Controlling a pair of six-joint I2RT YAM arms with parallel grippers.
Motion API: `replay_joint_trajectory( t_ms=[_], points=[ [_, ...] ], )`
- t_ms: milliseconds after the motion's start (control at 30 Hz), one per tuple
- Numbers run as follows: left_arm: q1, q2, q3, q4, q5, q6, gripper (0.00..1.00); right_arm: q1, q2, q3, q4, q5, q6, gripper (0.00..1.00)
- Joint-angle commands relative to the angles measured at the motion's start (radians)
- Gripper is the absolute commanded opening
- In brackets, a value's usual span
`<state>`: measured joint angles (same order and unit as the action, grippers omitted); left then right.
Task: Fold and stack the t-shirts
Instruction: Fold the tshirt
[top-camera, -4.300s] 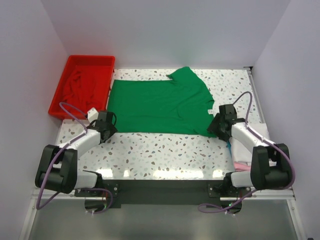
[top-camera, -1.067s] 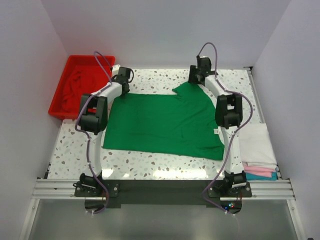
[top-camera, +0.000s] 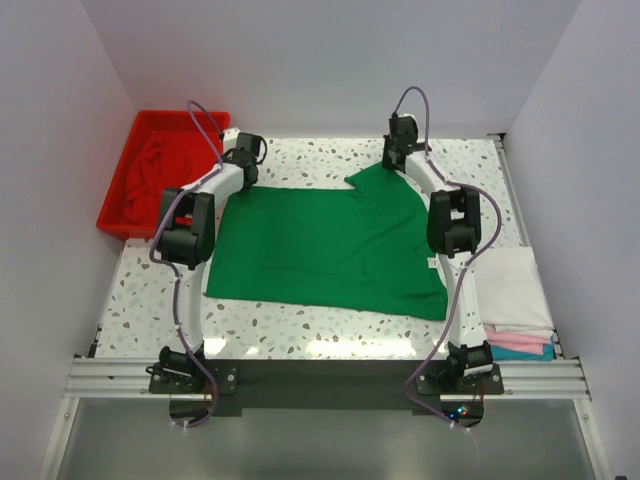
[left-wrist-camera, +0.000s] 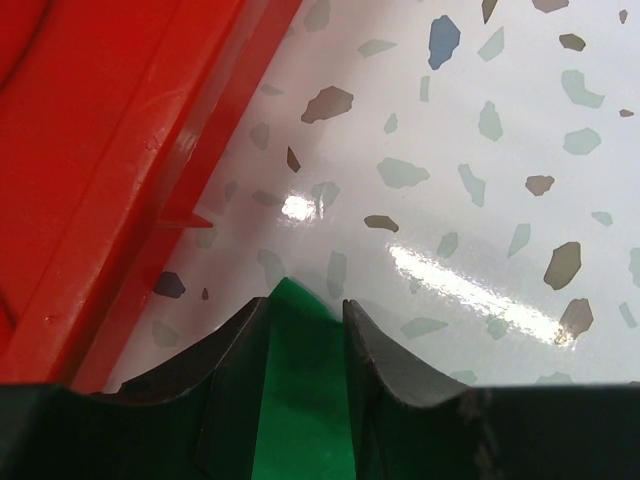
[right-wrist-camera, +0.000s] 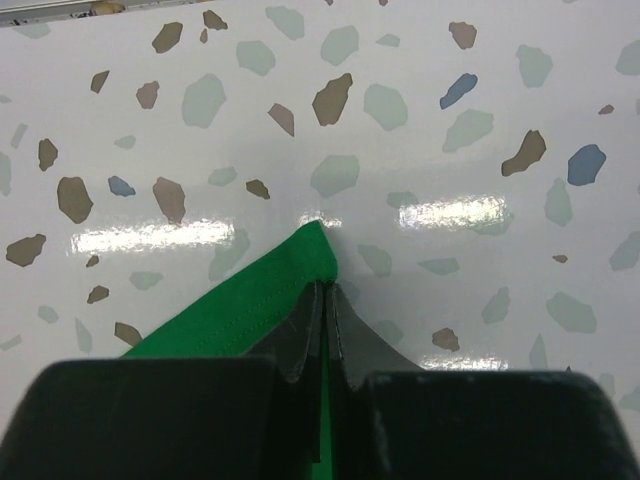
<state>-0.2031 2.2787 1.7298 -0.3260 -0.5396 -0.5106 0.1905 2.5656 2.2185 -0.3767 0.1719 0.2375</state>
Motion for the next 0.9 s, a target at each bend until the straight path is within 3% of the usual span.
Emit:
replay_joint_trajectory(
  t_ms=[0,133,367,467,767,800,833,867],
  points=[
    [0.011,0.008,0.047,0.005,-0.033,0.012,0.39,0.000,-0.084,-0.008,0.021,0.017,0.025,0.00],
    [0.013,0.019,0.048,0.007,-0.028,0.011,0.33,-0.008,-0.126,-0.031,0.047,0.005,0.037,0.00],
    [0.018,0.034,0.074,0.011,0.001,0.007,0.06,-0.026,-0.169,-0.046,0.070,-0.015,0.069,0.00],
    [0.018,0.028,0.073,0.022,0.006,0.006,0.00,-0.036,-0.192,-0.060,0.082,-0.017,0.079,0.00],
    [0.024,0.001,0.085,0.038,0.012,0.012,0.00,-0.063,-0.225,-0.060,0.093,-0.044,0.102,0.00],
    [0.024,-0.007,0.085,0.036,0.016,0.012,0.05,-0.063,-0.228,-0.062,0.091,-0.048,0.105,0.00],
    [0.024,-0.011,0.083,0.035,0.013,0.011,0.20,-0.066,-0.231,-0.065,0.096,-0.049,0.105,0.00],
    [0.024,-0.018,0.076,0.036,0.012,0.004,0.26,-0.065,-0.231,-0.068,0.098,-0.049,0.106,0.00]
  ],
)
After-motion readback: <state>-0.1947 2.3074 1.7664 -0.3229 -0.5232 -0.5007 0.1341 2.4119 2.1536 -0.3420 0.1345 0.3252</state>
